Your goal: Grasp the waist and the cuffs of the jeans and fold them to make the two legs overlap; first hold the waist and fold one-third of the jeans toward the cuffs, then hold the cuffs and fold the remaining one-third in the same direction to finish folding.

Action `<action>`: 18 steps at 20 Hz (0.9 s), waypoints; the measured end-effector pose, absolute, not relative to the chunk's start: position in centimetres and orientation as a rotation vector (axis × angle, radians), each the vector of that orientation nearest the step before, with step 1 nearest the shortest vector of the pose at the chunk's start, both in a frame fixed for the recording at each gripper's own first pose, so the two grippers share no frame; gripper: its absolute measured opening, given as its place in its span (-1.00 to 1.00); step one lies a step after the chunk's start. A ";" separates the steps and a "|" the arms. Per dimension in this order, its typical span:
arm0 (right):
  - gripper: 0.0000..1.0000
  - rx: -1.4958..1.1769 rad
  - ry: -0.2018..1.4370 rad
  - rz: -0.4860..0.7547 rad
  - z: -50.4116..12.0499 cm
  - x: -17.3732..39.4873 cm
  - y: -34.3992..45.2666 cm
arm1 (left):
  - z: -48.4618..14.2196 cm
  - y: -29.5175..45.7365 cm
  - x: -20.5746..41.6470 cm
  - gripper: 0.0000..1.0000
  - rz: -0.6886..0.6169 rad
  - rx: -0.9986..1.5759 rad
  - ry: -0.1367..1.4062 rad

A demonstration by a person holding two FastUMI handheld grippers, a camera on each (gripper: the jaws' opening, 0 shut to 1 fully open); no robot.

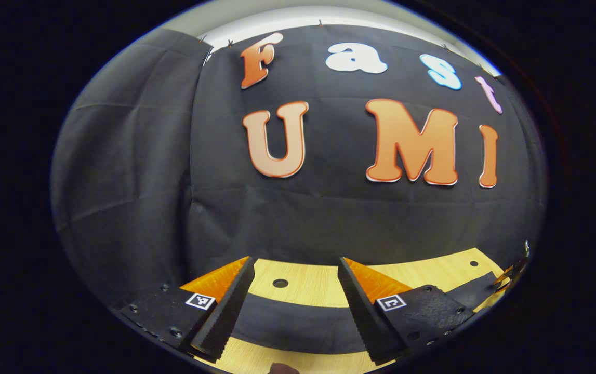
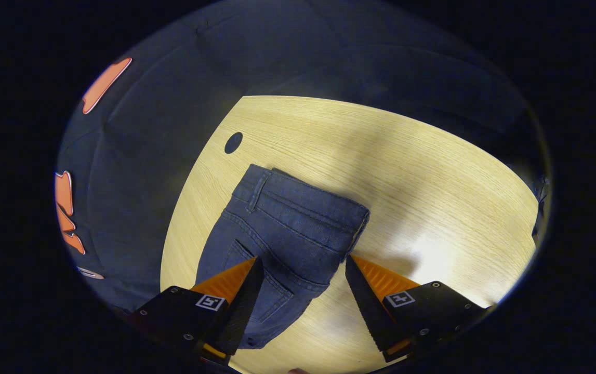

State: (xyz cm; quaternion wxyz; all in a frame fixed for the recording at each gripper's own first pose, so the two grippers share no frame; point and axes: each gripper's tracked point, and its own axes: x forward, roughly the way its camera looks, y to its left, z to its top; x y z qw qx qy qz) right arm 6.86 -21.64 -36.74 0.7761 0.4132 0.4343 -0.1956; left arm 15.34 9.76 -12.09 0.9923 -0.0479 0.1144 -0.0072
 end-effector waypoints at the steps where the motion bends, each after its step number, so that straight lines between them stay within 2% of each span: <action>1: 0.92 0.883 0.963 -0.431 -37.3 6.6 -21.4 | -11.4 9.6 14.4 0.93 -0.018 -0.095 0.209; 4: 0.87 0.811 0.945 -0.427 -37.2 7.0 -21.8 | -10.9 7.9 11.9 0.92 -0.027 -0.079 0.217; 5: 0.62 0.794 0.946 -0.425 -37.5 7.1 -21.7 | -11.0 6.7 11.6 0.87 -0.035 -0.079 0.222; 6: 0.70 0.774 0.931 -0.423 -37.8 7.5 -21.7 | -10.8 5.5 10.9 0.92 -0.055 -0.074 0.227; 7: 0.42 0.759 0.944 -0.390 -38.2 7.5 -20.9 | -10.7 4.5 10.5 0.93 -0.063 -0.062 0.228; 9: -0.14 0.713 0.903 -0.413 -38.0 8.0 -20.9 | -11.1 2.8 9.7 0.92 -0.095 -0.055 0.241; 11: -0.32 0.688 0.849 -0.419 -37.0 8.6 -20.9 | -11.0 1.0 9.0 0.89 -0.129 -0.055 0.251; 12: -0.51 0.666 0.816 -0.387 -35.9 8.7 -20.4 | -11.0 0.6 8.8 0.92 -0.135 -0.044 0.252; 18: -0.53 0.514 0.666 -0.319 -30.1 8.6 -19.2 | -10.6 -0.3 8.7 0.96 -0.188 -0.027 0.226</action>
